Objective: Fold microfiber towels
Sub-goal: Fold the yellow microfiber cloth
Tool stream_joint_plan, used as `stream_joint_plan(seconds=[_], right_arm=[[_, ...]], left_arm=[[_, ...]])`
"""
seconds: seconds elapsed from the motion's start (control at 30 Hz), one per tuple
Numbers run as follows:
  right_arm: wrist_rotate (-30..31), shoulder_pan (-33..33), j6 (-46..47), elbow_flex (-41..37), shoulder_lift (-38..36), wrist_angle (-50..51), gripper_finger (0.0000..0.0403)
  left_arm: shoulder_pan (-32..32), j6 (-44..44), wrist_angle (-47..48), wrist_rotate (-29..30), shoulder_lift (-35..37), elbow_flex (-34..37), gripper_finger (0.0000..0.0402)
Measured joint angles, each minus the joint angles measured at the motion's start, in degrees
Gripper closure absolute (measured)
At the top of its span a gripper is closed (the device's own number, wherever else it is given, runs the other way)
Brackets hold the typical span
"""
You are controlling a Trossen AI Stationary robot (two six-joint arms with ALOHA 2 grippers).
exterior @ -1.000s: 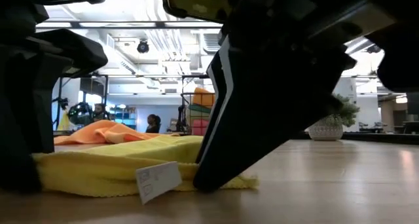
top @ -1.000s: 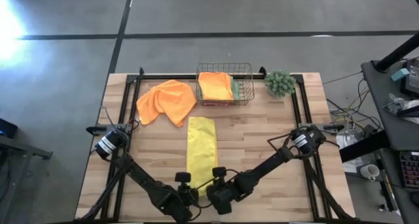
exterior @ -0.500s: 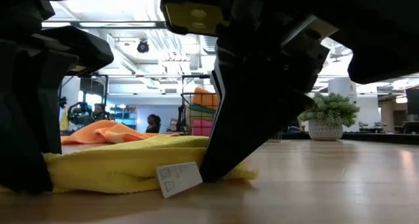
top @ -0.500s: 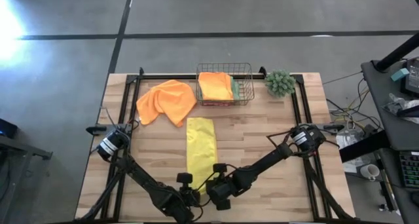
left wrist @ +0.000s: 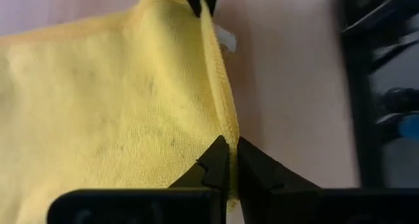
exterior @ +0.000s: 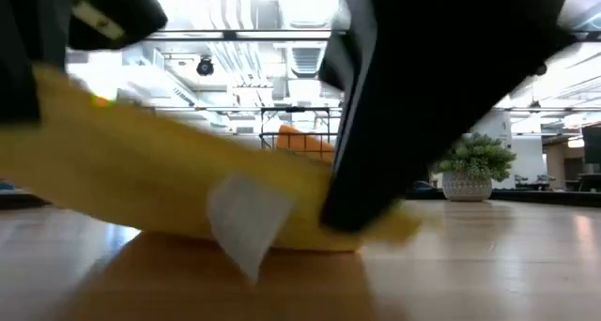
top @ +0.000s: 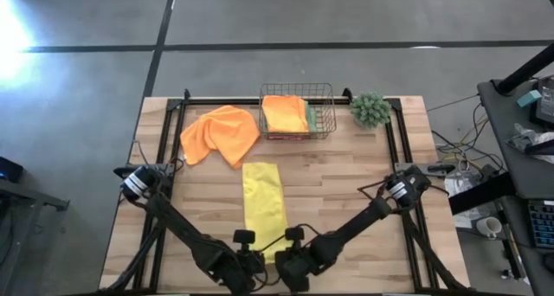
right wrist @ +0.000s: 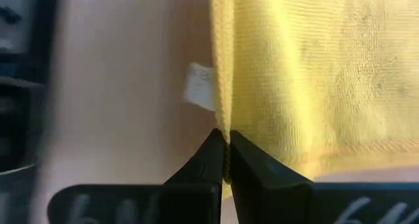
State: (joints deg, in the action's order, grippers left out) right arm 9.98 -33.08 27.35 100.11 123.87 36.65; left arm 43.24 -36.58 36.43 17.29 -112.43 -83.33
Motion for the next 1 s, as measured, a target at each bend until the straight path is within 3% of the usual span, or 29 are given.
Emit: stream_joint_plan(seconds=[0.33,0.53,0.77,1.0], right_arm=[[0.2,-2.9,7.6,14.6,0.1,15.1,0.0395],[0.5,-4.0,12.2,20.2,0.1,19.3,0.0395],[3.8,-4.0,13.3,24.5,0.1,24.4,0.0395],[9.7,-0.2,12.4,25.3,0.1,28.9,0.0395]], left_arm=[[0.2,0.0,-0.2,-5.0,0.8,-3.8,0.0396],[0.4,-0.4,1.5,-6.0,1.3,-9.0,0.0396],[0.1,-0.7,15.0,-5.4,1.8,-16.6,0.0396],[-1.4,-1.9,28.0,-0.5,1.9,-18.2,0.0396]])
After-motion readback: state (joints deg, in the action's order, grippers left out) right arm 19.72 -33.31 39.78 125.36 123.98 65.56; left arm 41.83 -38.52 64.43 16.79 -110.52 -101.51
